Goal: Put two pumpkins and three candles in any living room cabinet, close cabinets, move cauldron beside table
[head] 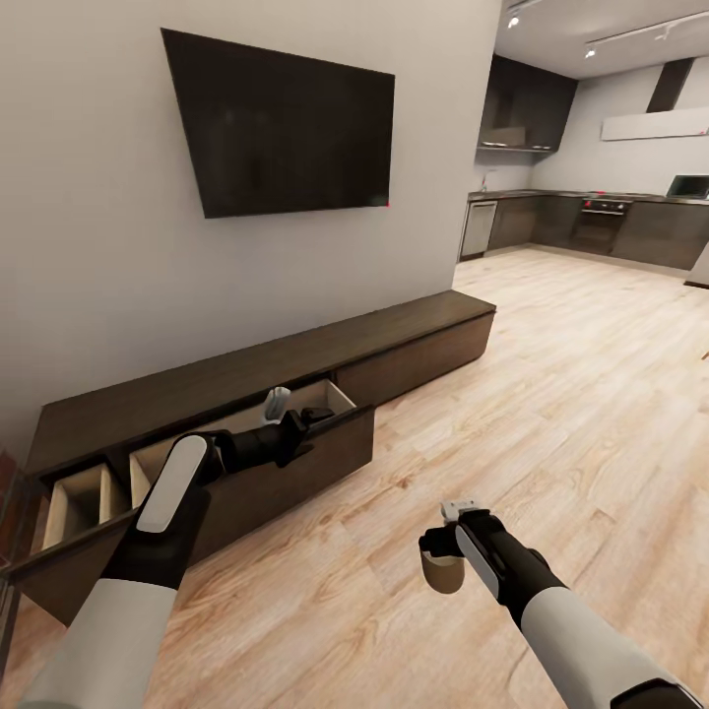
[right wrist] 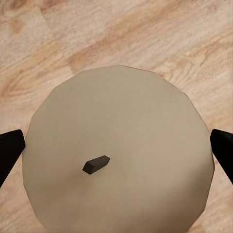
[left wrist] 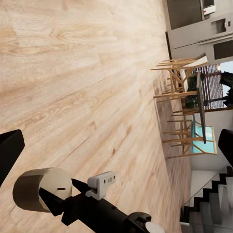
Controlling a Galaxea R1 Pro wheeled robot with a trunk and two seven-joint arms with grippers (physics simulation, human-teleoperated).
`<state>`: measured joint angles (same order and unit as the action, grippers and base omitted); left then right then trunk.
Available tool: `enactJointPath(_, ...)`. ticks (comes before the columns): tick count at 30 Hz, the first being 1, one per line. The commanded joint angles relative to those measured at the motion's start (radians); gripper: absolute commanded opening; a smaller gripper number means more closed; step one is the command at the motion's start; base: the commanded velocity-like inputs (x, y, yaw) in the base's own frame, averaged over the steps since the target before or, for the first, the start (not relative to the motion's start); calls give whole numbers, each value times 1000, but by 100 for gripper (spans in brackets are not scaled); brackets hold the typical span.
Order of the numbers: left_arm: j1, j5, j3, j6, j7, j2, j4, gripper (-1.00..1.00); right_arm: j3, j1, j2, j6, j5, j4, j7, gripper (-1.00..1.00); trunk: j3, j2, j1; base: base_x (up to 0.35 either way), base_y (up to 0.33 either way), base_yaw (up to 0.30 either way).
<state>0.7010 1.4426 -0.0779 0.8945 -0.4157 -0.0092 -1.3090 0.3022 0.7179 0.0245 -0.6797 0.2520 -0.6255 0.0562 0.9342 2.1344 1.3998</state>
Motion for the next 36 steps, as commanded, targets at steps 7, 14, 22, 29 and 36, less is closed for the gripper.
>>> enactJointPath(7,0,0,0,0,0,0,0,100,1,0,-1,0,0,0,2,-100,0,0,0,0,0,62)
enactJointPath(14,0,0,0,0,0,0,0,100,2,0,-1,0,0,0,2,-100,0,0,0,0,0,266)
enactJointPath(22,0,0,0,0,0,0,0,100,2,0,-1,0,0,1,2,-100,0,0,0,0,0,284)
enactJointPath(29,0,0,0,0,0,-1,0,100,2,0,-1,0,0,1,2,-100,0,0,0,0,-7,285)
enactJointPath(36,0,-1,0,0,0,-3,-1,100,2,0,-1,0,1,1,2,-100,0,0,0,0,-241,285)
